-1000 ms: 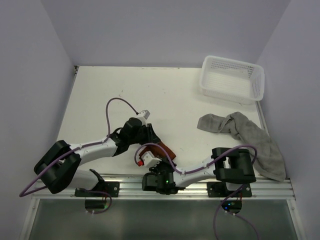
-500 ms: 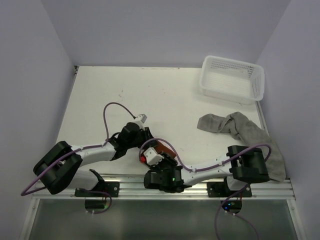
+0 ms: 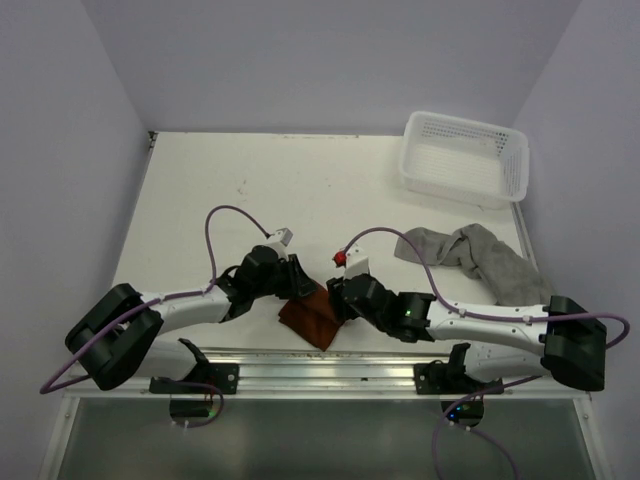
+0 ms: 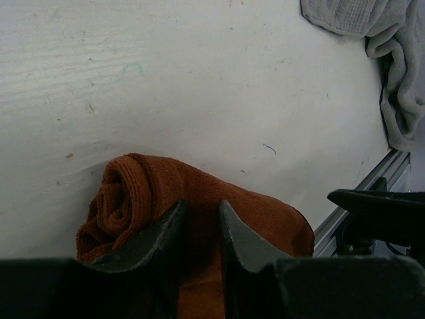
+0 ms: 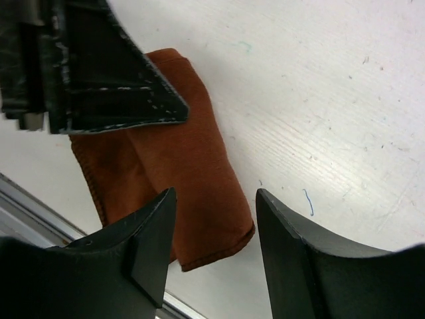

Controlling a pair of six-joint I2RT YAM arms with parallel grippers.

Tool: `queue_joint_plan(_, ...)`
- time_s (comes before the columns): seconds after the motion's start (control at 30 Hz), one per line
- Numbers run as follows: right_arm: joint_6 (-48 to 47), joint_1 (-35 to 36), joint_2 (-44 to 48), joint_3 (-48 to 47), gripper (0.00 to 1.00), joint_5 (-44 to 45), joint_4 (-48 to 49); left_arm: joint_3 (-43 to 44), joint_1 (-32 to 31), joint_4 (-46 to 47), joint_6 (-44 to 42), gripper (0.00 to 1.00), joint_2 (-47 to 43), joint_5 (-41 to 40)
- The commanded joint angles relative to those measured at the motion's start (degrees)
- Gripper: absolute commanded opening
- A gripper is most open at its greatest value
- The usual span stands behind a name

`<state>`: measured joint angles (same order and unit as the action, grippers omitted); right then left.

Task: Roll the towels
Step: Roll the towel

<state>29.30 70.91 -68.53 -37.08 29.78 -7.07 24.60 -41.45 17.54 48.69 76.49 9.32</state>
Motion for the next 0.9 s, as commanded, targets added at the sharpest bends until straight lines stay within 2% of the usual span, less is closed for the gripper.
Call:
queue_joint_plan(0.0, 2.78, -5.85, 0.68, 2.01, 0.56, -14.30, 4.87, -0.87, -0.56, -1.28, -0.79, 0.30, -0.90, -1.24)
queue_joint_plan(0.27, 4.80, -14.74, -4.32, 5.00, 0.59, -28.97, 13.31, -0.43, -0.56, -1.63, -1.05, 0.30, -0.90, -1.24)
queue_joint_plan(0.57, 5.94, -17.04, -10.13, 7.28, 0.61, -34.08, 19.20, -1.05, -0.56, -1.72, -1.14, 0.30, -1.25, -1.59)
queue_joint_plan(0.67, 6.47, -17.12, -10.22, 8.69, 0.58, -35.93, 20.78, -1.05, -0.65, -1.81, -1.31, 0.30, -1.25, -2.03)
queue_joint_plan(0.87, 6.56, -16.86, -11.18, 11.59, 0.44, -39.71, 24.29, 0.53, -0.65, -2.68, -1.84, 0.30, -1.34, -2.73)
